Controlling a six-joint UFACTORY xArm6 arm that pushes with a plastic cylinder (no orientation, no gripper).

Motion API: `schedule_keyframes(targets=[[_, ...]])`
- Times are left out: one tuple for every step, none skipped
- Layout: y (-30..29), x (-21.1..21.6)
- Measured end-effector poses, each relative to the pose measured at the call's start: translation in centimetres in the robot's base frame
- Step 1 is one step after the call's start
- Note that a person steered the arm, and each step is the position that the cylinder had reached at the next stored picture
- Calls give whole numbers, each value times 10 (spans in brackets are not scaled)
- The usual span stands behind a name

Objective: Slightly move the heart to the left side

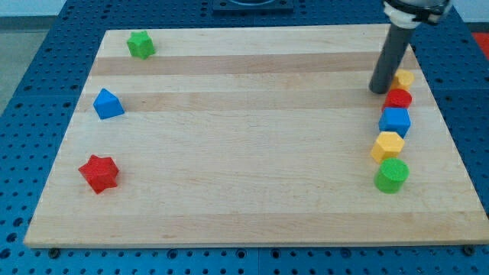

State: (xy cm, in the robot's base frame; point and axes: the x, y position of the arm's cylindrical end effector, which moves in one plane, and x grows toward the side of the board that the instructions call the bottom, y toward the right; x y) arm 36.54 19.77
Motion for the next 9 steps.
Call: schedule_keyframes(targets=[[8,-33],[87,-43],[129,-10],[99,18],[85,15],[62,10],[59,10],[107,-14],[80,-74]])
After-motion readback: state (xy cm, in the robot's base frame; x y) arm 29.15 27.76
